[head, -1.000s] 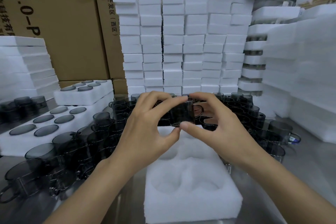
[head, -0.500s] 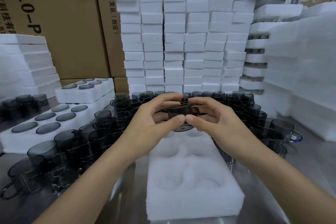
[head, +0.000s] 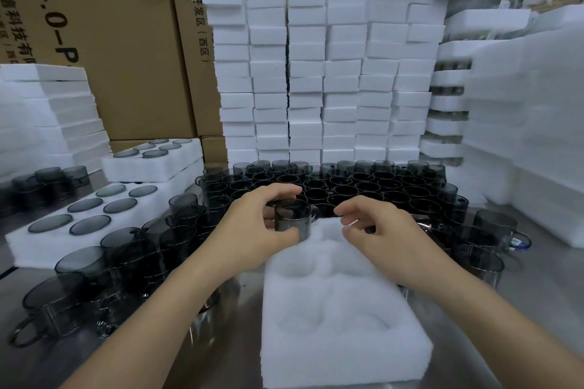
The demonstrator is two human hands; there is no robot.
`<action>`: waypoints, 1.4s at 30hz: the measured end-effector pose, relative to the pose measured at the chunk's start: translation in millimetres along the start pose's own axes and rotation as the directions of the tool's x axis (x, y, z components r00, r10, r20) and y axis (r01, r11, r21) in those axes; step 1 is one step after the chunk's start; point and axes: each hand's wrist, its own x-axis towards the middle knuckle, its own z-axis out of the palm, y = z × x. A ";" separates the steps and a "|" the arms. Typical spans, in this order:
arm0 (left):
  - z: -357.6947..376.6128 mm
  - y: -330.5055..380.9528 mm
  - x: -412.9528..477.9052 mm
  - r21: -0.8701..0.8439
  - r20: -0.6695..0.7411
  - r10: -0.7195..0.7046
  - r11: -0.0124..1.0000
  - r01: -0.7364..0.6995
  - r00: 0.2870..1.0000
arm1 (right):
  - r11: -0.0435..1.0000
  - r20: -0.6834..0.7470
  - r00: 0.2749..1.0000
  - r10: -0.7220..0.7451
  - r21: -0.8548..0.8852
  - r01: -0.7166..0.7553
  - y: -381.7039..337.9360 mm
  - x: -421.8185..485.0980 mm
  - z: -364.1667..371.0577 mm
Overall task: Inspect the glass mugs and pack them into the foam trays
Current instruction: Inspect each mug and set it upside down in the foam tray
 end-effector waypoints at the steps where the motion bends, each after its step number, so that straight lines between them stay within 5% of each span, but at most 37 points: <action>1: 0.5 -0.6 0.3 -0.004 0.001 -0.002 1.000 0.002 1.000 | 1.000 0.008 1.000 -0.002 -0.011 0.002 0.2 -0.1 1.4; 10: -1.7 -2.3 -3.5 0.297 0.125 -0.042 0.955 0.003 0.991 | 0.992 0.042 0.998 -0.043 -0.114 0.048 5.3 -1.7 5.3; 13: 4.8 0.5 -7.9 0.503 0.204 0.027 0.855 -0.128 0.979 | 0.989 0.021 0.998 -0.062 -0.133 0.065 4.3 -1.4 3.4; 18: 12.3 12.8 -15.0 0.395 0.445 -0.086 0.912 -0.110 0.891 | 0.976 -0.169 0.985 -0.046 -0.216 0.009 5.5 3.9 -26.5; 22: 11.7 20.5 -18.3 0.414 0.143 0.151 0.889 -0.198 0.978 | 0.904 -0.109 0.988 0.110 -0.403 -0.145 14.4 2.9 -59.8; 26: 12.9 21.8 -14.1 0.364 -0.099 0.321 0.893 -0.266 0.942 | 0.864 0.052 0.960 0.274 -0.452 -0.222 16.1 -2.3 -77.7; 35: 17.2 20.9 -17.4 0.429 -0.039 0.356 0.850 -0.306 0.934 | 0.710 0.168 0.919 0.355 -0.688 -0.148 -5.9 -11.5 -68.3; 42: 12.7 22.3 -16.4 0.439 -0.114 0.386 0.846 -0.302 0.916 | 0.842 -0.017 0.973 0.231 -0.498 -0.208 -17.6 -17.1 -89.3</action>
